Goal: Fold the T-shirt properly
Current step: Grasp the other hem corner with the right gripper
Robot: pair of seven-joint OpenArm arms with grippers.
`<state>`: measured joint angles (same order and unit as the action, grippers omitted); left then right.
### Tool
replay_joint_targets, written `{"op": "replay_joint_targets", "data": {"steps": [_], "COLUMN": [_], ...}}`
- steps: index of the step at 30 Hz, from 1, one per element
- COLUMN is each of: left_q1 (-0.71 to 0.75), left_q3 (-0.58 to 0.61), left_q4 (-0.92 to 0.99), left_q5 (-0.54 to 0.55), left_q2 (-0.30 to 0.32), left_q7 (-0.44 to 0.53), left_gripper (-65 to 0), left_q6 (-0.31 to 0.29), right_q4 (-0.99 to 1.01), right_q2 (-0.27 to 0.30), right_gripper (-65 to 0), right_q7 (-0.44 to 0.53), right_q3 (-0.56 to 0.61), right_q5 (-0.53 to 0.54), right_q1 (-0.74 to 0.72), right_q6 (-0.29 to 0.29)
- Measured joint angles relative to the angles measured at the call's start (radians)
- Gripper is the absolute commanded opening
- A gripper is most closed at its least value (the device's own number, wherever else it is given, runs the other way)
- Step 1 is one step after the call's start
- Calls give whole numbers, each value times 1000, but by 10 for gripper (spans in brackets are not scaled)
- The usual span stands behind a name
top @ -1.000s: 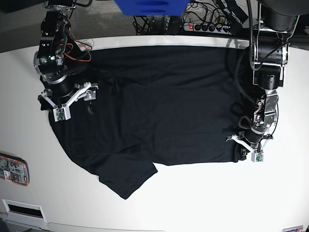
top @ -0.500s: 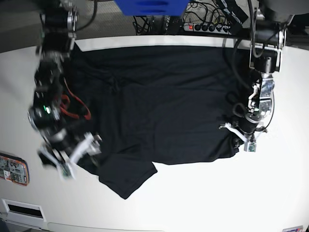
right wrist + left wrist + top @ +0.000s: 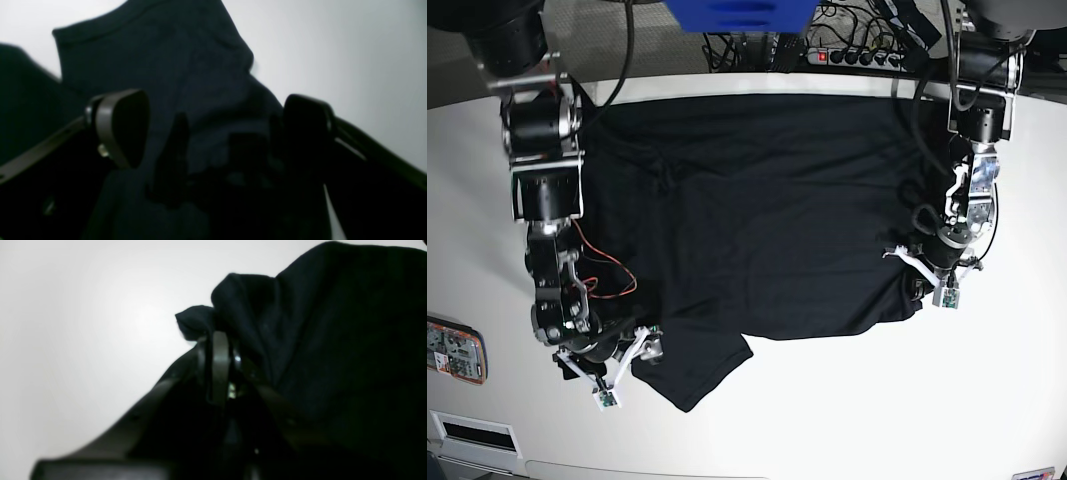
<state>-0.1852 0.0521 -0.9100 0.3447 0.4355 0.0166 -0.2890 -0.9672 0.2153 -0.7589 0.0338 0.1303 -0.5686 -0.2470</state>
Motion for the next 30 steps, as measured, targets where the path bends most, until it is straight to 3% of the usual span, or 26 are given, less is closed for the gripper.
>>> {"op": "replay_joint_targets", "data": {"steps": [3, 9, 13, 18, 22, 24, 26, 27, 30], "left_q1": [14, 45, 47, 47, 48, 48, 48, 48, 48], "left_q3": [0, 0, 0, 0, 0, 0, 0, 0, 0], "left_q4": [-25, -66, -66, -66, -66, -66, -66, -66, -66], "left_q5": [2, -4, -4, -4, -4, -4, -3, -4, -3], "left_q2": [11, 11, 11, 11, 11, 11, 11, 11, 11], "left_q7": [-10, -18, -16, -14, -16, -17, -16, -17, -17], "left_gripper": [-650, -650, -650, -650, -650, -650, -650, -650, -650], "left_q6": [-3, 0, 1, 0, 0, 0, 0, 0, 0], "right_q4": [203, 684, 922, 916, 918, 918, 918, 918, 916], "right_q2": [5, 1, 3, -2, -5, -2, 2, 3, -14], "right_gripper": [-54, -53, -53, -53, -64, -126, -231, -304, -588], "right_q7": [100, 584, 757, 743, 698, 681, 658, 651, 671], "right_q3": [33, 162, 212, 213, 132, 103, 79, 68, 33], "right_q5": [-1, 4, 34, 4, 11, 4, 1, 1, 13], "right_q1": [-79, -245, -248, -270, -256, -257, -263, -263, -245], "right_q6": [0, 2, -9, 6, -4, -19, -91, -130, -121]}}
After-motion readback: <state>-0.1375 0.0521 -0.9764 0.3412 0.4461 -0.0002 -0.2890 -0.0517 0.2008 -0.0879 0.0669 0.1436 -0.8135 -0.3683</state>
